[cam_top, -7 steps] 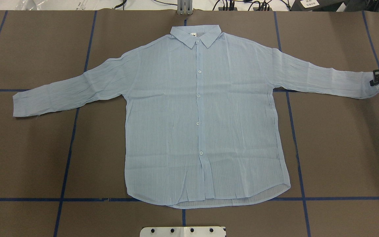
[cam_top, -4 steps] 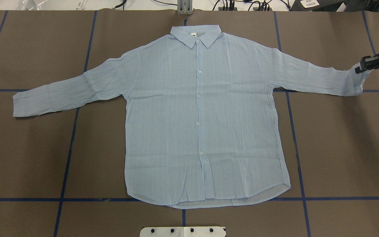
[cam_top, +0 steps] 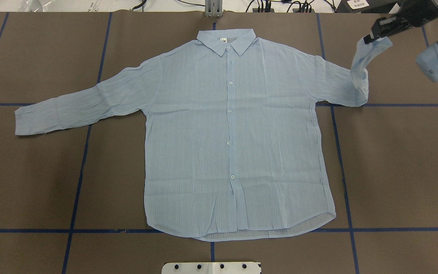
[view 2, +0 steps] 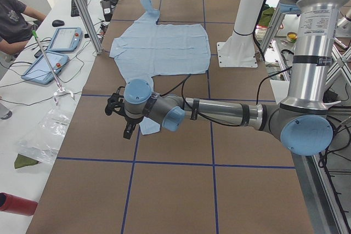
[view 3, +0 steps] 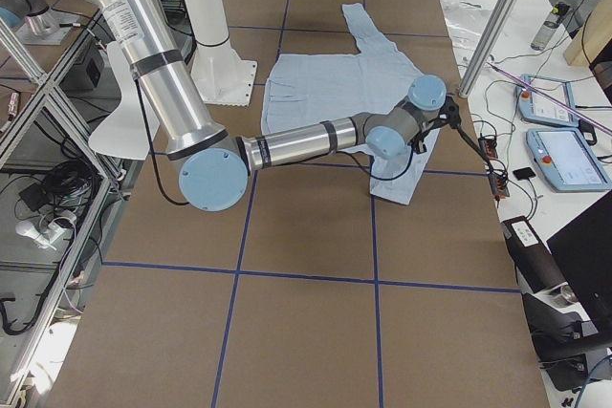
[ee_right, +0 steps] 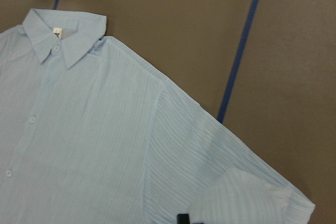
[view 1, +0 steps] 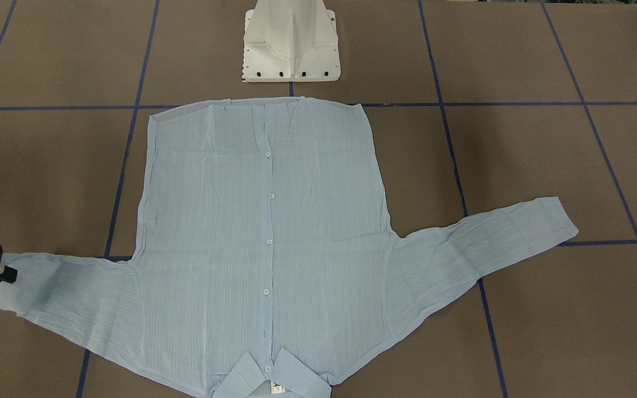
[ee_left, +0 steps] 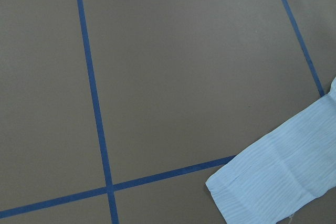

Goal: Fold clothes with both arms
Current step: 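Lift the cuff with the right gripper and carry it toward the collar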

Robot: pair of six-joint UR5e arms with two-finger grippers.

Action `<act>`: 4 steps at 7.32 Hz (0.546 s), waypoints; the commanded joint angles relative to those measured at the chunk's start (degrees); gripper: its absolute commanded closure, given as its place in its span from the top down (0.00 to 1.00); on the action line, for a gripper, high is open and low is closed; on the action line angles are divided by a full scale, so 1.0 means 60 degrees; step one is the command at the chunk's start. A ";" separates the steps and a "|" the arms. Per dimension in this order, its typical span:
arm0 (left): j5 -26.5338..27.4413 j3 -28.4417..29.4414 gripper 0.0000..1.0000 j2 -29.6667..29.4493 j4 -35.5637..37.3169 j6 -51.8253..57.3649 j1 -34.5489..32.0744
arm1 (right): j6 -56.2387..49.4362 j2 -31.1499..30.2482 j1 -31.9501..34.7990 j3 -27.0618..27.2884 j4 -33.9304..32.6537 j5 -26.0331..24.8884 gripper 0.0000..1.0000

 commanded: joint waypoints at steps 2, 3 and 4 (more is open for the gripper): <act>0.0014 0.0354 0.99 -0.0006 -0.0010 0.0038 0.0000 | 0.0787 0.2923 -0.0901 -0.0149 -0.1577 -0.0305 0.00; 0.0015 0.0443 0.99 0.0009 -0.0010 0.0038 -0.0015 | 0.0849 0.3759 -0.1383 -0.0688 -0.1563 -0.0626 0.00; 0.0015 0.0560 0.99 0.0023 -0.0010 0.0053 0.0000 | 0.0966 0.4492 -0.2012 -0.1288 -0.1520 -0.1369 0.00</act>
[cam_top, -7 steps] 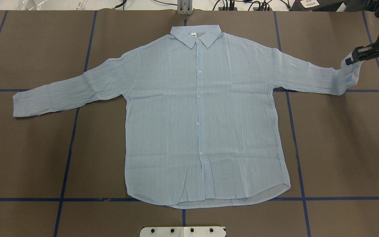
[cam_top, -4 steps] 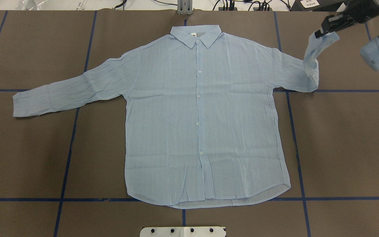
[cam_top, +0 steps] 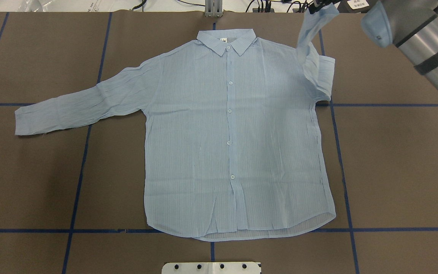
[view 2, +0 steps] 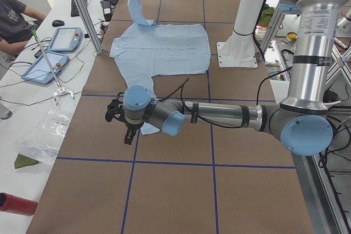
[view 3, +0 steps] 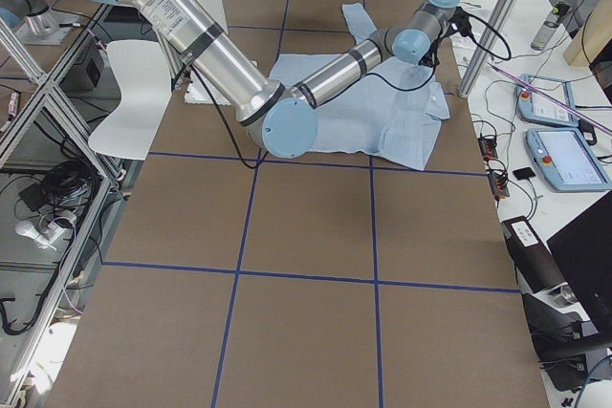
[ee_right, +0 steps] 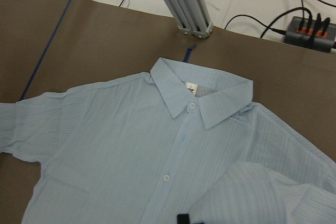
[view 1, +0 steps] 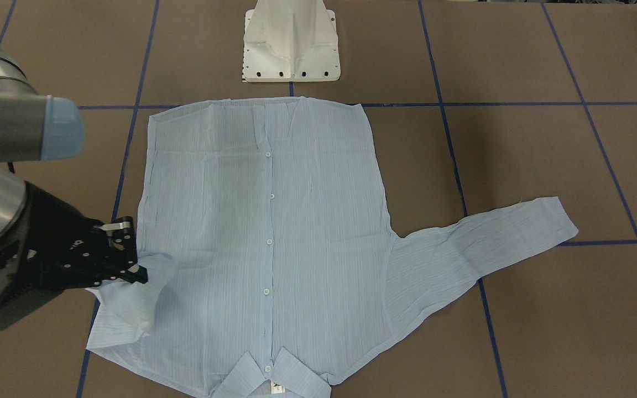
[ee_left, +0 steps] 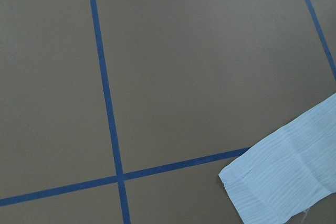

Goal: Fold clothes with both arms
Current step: 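Lift the cuff with the right gripper and carry it toward the collar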

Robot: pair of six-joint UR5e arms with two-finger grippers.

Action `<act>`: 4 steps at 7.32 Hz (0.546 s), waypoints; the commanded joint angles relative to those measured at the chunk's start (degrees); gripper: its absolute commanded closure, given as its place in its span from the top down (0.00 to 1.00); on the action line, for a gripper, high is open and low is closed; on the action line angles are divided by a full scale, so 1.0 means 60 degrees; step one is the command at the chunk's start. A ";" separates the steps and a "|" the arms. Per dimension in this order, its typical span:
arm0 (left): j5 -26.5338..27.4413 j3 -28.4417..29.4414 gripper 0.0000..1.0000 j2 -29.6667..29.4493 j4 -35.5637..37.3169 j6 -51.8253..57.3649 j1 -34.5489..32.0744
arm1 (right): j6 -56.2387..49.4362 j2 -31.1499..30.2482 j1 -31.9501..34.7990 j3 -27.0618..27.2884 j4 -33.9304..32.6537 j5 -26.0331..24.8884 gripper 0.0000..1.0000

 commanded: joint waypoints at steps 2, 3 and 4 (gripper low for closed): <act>-0.0013 0.0300 0.99 0.0014 -0.0017 -0.0003 -0.0010 | 0.0168 0.1617 -0.1957 -0.1533 0.0075 -0.1981 0.00; -0.0013 0.0301 0.99 0.0014 -0.0017 -0.0003 -0.0010 | 0.0182 0.1838 -0.2558 -0.1901 0.0090 -0.2829 0.00; -0.0013 0.0330 0.99 0.0014 -0.0017 -0.0003 0.0005 | 0.0182 0.1898 -0.2854 -0.2122 0.0090 -0.3200 0.00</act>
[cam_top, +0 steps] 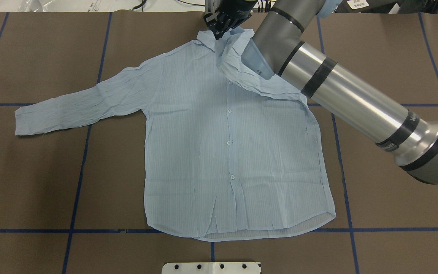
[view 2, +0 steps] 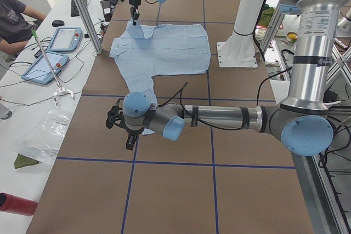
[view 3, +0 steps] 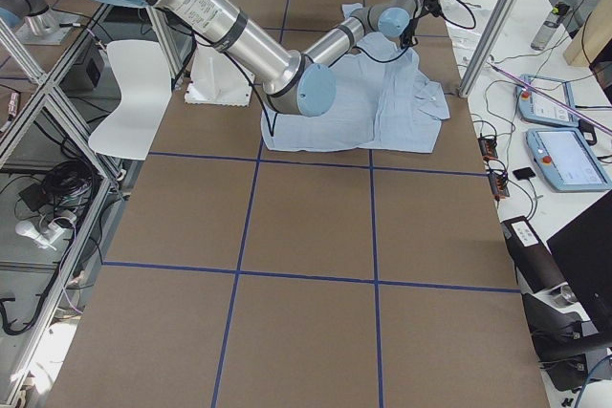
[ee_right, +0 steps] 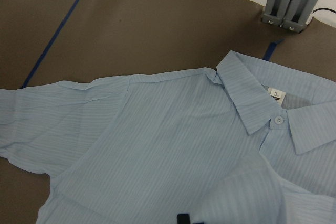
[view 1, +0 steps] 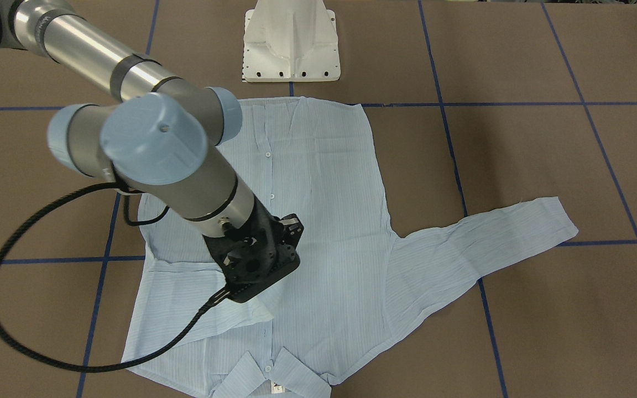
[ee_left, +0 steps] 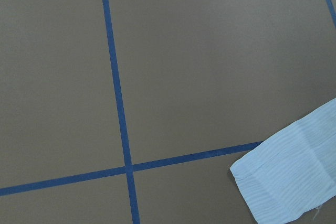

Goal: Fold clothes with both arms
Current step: 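Lay the sleeve across the shirt chest below the collar with the right gripper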

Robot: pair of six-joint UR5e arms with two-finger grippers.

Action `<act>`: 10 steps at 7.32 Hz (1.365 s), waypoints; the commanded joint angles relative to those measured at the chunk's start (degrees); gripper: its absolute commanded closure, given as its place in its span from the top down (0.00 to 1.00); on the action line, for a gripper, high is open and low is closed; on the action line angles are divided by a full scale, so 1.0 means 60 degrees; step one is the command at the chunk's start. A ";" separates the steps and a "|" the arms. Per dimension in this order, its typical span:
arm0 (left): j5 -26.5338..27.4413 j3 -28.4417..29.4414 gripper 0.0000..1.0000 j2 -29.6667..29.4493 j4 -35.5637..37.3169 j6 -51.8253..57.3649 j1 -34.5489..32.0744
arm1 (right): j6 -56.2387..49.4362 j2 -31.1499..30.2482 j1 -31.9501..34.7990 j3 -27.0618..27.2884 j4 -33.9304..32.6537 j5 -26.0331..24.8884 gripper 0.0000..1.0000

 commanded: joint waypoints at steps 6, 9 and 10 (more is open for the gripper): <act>-0.0001 -0.0010 0.99 -0.0058 0.0000 -0.0059 0.0010 | 0.1098 0.0824 -0.2339 -0.1099 0.0139 -0.4075 1.00; 0.0392 -0.0113 0.99 -0.0059 -0.0929 -0.1980 0.0460 | 0.1499 0.0752 -0.1757 -0.0503 -0.1330 -0.2868 1.00; 0.1106 -0.0113 0.99 0.0000 -0.2272 -0.3950 0.1203 | 0.1442 0.0461 -0.1303 0.0097 -0.2152 -0.1873 1.00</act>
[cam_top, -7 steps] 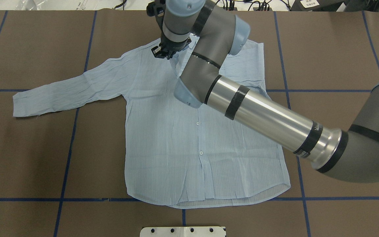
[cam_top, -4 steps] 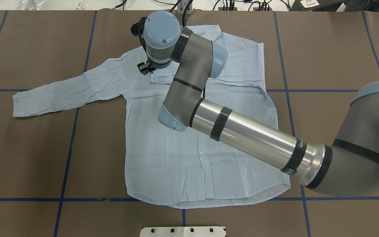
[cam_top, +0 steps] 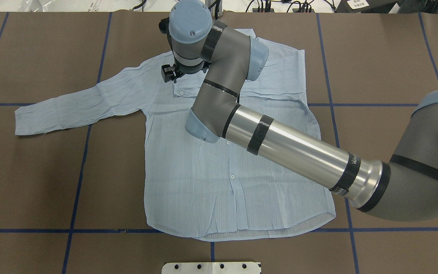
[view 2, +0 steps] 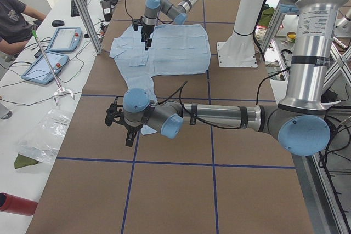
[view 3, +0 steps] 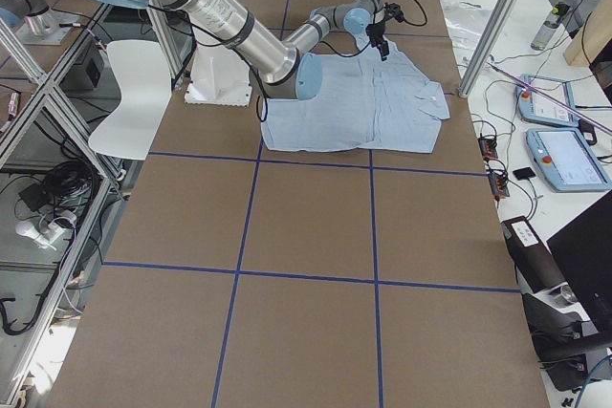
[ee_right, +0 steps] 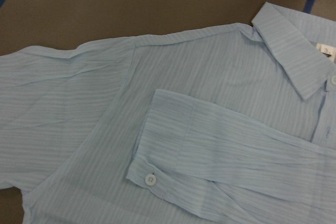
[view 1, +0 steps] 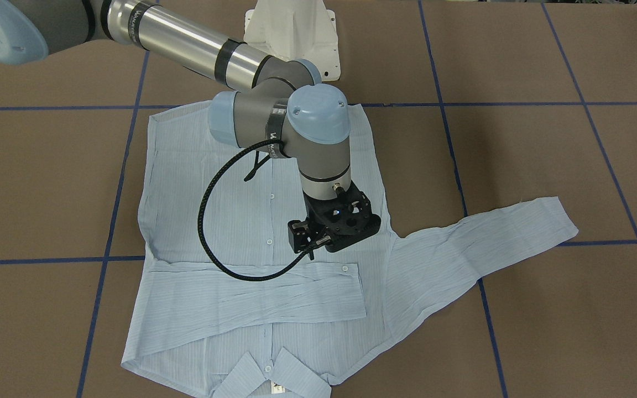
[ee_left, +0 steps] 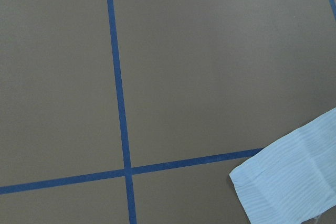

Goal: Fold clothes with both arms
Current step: 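Lay the sleeve across the shirt chest below the collar with the right gripper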

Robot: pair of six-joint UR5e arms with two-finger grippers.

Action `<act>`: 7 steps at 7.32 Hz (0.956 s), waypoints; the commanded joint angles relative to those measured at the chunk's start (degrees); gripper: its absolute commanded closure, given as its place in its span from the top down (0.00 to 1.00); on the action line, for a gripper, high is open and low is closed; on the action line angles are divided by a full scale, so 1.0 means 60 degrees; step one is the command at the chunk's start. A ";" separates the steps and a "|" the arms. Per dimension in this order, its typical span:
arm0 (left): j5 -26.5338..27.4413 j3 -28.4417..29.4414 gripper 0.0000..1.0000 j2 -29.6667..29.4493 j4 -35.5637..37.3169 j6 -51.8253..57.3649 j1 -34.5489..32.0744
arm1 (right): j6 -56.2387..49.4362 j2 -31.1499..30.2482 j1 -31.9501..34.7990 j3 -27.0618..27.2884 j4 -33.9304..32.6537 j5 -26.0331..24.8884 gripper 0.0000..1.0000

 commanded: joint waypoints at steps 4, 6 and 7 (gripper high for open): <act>0.4191 -0.0471 0.95 0.0848 -0.3486 -0.7692 0.4397 | -0.0014 -0.2202 0.1245 0.2753 -0.1774 0.1373 0.99; 0.5239 -0.0342 0.92 0.0863 -0.3413 -0.8316 0.5225 | 0.0015 -0.2323 0.1261 0.2874 -0.1774 0.1431 1.00; 0.5357 -0.0152 0.91 0.0863 -0.3413 -0.8302 0.5241 | 0.0015 -0.2352 0.1261 0.2874 -0.1760 0.1446 1.00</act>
